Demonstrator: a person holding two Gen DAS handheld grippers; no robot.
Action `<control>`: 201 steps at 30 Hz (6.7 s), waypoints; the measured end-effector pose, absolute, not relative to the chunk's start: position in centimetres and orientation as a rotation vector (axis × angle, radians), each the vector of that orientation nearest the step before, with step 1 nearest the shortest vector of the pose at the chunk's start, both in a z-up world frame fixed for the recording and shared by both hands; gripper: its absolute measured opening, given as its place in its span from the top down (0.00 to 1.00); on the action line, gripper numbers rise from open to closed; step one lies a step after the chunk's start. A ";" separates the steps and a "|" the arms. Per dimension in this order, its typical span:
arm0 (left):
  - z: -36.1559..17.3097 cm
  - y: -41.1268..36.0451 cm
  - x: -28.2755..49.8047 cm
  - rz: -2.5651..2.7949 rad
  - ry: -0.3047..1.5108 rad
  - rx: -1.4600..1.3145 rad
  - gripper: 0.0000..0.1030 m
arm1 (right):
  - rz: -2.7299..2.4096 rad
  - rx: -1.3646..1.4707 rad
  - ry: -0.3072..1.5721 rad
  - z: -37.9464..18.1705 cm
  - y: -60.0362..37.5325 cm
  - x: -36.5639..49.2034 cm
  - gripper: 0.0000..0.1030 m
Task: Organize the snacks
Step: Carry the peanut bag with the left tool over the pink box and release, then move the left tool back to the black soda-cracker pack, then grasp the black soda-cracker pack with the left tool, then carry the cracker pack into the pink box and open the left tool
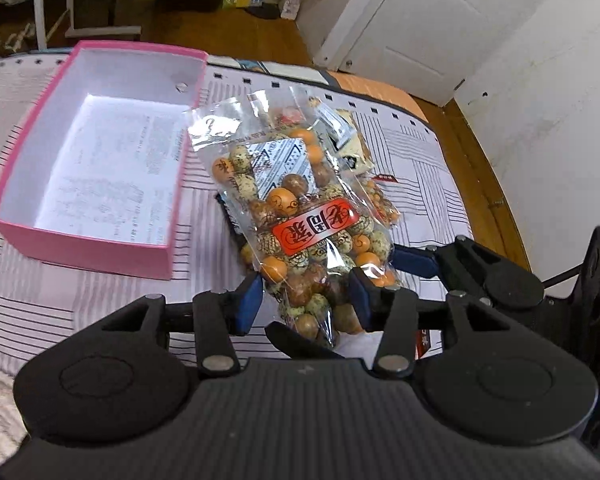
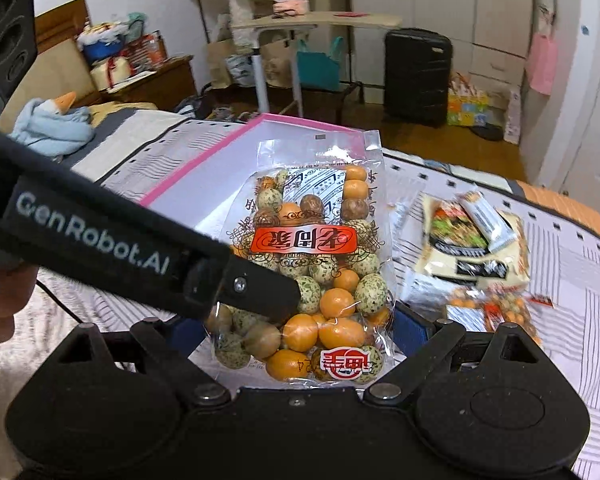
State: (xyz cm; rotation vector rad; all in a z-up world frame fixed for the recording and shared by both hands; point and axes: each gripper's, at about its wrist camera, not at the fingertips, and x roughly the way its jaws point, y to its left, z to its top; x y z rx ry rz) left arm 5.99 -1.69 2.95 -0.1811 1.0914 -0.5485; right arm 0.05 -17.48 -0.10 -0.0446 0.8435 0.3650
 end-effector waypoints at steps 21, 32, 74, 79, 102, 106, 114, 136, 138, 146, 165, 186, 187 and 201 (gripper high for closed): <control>-1.7 10.2 19.5 -0.414 1.043 -0.401 0.53 | 0.562 -0.331 0.738 -2.1 -6.7 13.7 0.07; -8.2 9.9 28.0 -0.405 1.202 -0.549 0.53 | 0.724 -0.562 0.783 -6.0 -6.5 20.9 0.07; 1.7 4.1 16.6 -0.424 0.901 -0.009 0.56 | 0.367 0.006 0.633 2.0 -17.2 8.7 0.26; 0.9 1.3 12.4 -0.457 0.866 -0.008 0.56 | 0.355 0.018 0.692 -0.4 -18.2 6.1 0.38; -10.7 -7.0 9.2 -0.528 0.864 -0.025 0.59 | 0.290 -0.060 0.819 -16.1 -19.1 5.1 0.39; -12.7 -7.4 10.6 -0.528 0.944 -0.080 0.59 | 0.293 -0.023 0.801 -16.5 -19.6 4.9 0.35; -16.0 -8.3 12.3 -0.525 1.036 -0.164 0.60 | 0.282 -0.106 0.742 -17.6 -18.0 4.8 0.29; -9.1 -7.8 10.5 -0.657 1.111 -0.038 0.61 | 0.235 -0.106 0.870 -10.5 -16.9 3.4 0.42; -8.0 -7.7 10.6 -0.665 1.120 -0.029 0.61 | 0.238 -0.089 0.878 -9.5 -16.9 3.3 0.42; -4.3 -6.6 10.5 -0.679 1.094 0.003 0.61 | 0.254 -0.035 0.848 -6.6 -16.6 3.0 0.42; 0.6 1.7 10.9 -0.556 0.984 -0.141 0.61 | 0.408 -0.205 0.791 -0.8 -10.3 5.4 0.42; -7.6 8.9 19.1 -0.214 1.082 -0.277 0.38 | 0.643 -0.341 0.809 -7.6 -3.2 15.0 0.33; -7.6 8.7 19.0 -0.207 1.081 -0.258 0.38 | 0.635 -0.350 0.784 -7.9 -3.1 14.7 0.32; -1.8 6.2 13.4 -0.350 0.895 -0.171 0.37 | 0.497 -0.026 0.752 -3.6 -12.1 8.4 0.25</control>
